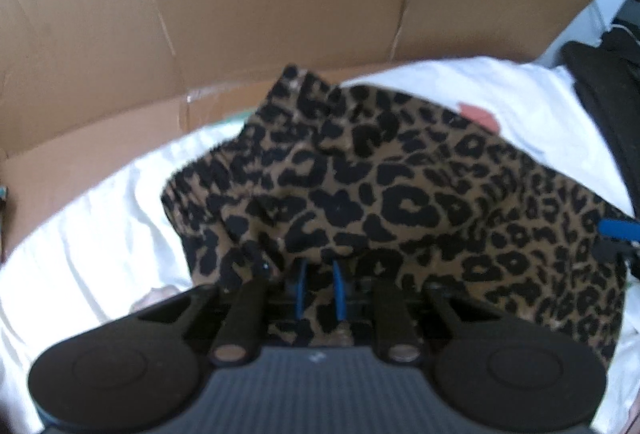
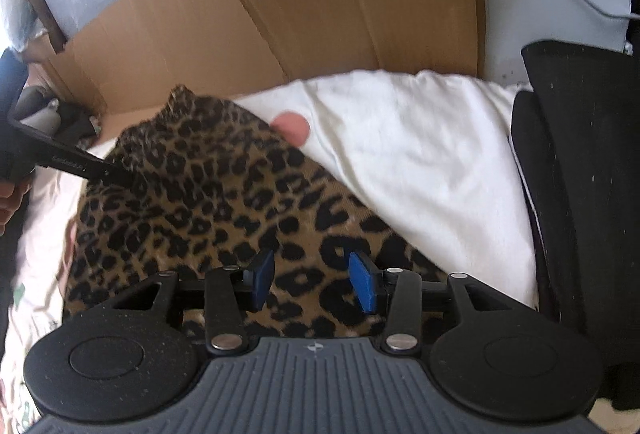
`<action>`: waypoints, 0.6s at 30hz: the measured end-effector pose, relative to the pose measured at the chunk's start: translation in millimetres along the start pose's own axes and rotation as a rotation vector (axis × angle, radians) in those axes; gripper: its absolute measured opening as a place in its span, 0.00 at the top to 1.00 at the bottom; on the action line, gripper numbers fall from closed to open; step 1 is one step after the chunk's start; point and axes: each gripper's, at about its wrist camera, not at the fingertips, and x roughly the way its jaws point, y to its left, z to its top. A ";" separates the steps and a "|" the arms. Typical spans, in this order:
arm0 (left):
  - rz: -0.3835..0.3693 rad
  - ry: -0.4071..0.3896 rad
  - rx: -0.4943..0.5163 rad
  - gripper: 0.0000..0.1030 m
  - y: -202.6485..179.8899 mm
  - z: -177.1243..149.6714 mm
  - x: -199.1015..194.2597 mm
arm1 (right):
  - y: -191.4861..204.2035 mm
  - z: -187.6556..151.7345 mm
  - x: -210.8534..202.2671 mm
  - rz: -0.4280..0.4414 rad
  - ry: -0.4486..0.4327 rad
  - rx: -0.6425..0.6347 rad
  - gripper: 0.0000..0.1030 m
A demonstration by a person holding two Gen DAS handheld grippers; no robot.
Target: Fold clothes
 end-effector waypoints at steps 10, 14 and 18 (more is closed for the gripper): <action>0.023 -0.016 0.008 0.74 -19.7 -7.7 0.2 | -6.6 -20.8 -11.8 -0.115 0.056 -0.109 0.53; -0.014 -0.026 -0.017 0.70 -30.3 -26.3 -21.7 | -5.4 -21.4 -27.9 -0.145 0.052 -0.078 0.53; -0.050 -0.035 -0.078 0.69 -37.9 -45.1 -35.0 | 1.9 -27.0 -47.1 -0.070 0.003 -0.011 0.53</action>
